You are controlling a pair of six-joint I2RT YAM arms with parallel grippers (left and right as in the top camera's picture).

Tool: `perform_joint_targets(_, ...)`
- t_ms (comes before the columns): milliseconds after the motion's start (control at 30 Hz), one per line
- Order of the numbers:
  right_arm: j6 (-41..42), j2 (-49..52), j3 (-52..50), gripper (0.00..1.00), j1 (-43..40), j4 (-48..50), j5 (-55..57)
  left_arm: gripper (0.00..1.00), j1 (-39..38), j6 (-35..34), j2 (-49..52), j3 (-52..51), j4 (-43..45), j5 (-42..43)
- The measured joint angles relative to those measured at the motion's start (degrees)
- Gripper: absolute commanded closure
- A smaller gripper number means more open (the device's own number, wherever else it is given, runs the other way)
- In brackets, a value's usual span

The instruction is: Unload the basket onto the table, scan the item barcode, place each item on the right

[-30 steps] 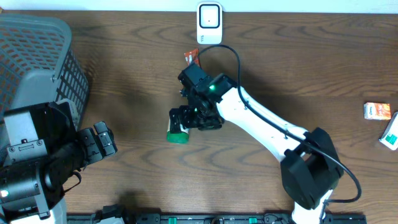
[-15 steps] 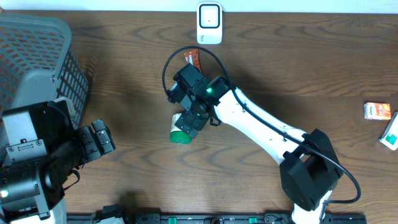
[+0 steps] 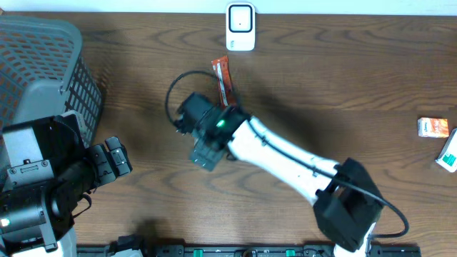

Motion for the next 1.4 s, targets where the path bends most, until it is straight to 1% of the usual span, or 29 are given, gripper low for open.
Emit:
perform_joint_targets(33, 4.0, 0.0, 0.0, 0.04, 1.3, -0.3, 1.1, 0.02, 0.0, 0.0, 0.0, 0.0, 0.0, 0.0)
perform_joint_targets(67, 8.6, 0.0, 0.0, 0.13, 2.4, -0.8, 2.1, 0.02, 0.0, 0.0, 0.0, 0.0, 0.0, 0.0)
perform_joint_targets(100, 15.6, 0.0, 0.0, 0.16, 3.7, -1.8, 2.7, 0.02, 0.0, 0.0, 0.0, 0.0, 0.0, 0.0)
perform_joint_targets(167, 26.3, 0.0, 0.0, 0.19, 4.9, -3.8, 3.0, 0.02, 0.0, 0.0, 0.0, 0.0, 0.0, -0.1)
perform_joint_targets(233, 38.6, 0.0, 0.0, 0.16, 5.3, -5.7, 2.9, 0.02, 0.0, 0.0, 0.0, 0.0, 0.0, -0.6)
perform_joint_targets(267, 45.8, 0.0, 0.0, 0.04, 5.2, -5.8, 2.5, 0.02, 0.0, 0.0, 0.0, 0.0, 0.0, -1.2)
perform_joint_targets(300, 48.3, 0.0, 0.0, 0.01, 5.2, -5.7, 2.4, 0.02, 0.0, 0.0, 0.0, 0.0, 0.0, -1.4)
perform_joint_targets(400, 59.1, 0.0, 0.0, 0.01, 5.2, -4.1, 1.5, 0.02, 0.0, 0.0, 0.0, 0.0, -0.3, -3.0)
perform_joint_targets(500, 66.9, 0.2, 0.0, 0.02, 5.2, -2.1, 0.7, 0.02, 0.0, 0.0, 0.0, 0.0, -1.2, -3.8)
perform_joint_targets(600, 70.9, 1.6, 0.0, 0.08, 4.8, 0.3, -0.6, 0.02, 0.0, 0.0, 0.0, 0.0, -1.6, -4.3)
perform_joint_targets(800, 74.0, 6.6, 0.0, 0.12, 2.8, 1.9, -3.9, 0.02, 0.0, 0.0, 0.0, 0.0, -1.6, -4.5)
perform_joint_targets(967, 74.0, 8.9, 0.0, 0.19, 1.7, 1.9, -5.2, 0.02, 0.0, 0.0, 0.0, 0.0, -1.6, -4.5)
perform_joint_targets(1167, 73.6, 8.9, 0.0, 0.34, 1.1, 1.6, -5.9, 0.02, 0.0, 0.0, 0.0, 0.0, -1.6, -4.5)
perform_joint_targets(1400, 72.0, 8.9, 0.0, 0.37, 1.0, 2.2, -6.3, 0.02, 0.0, 0.0, 0.0, 0.0, -1.6, -4.5)
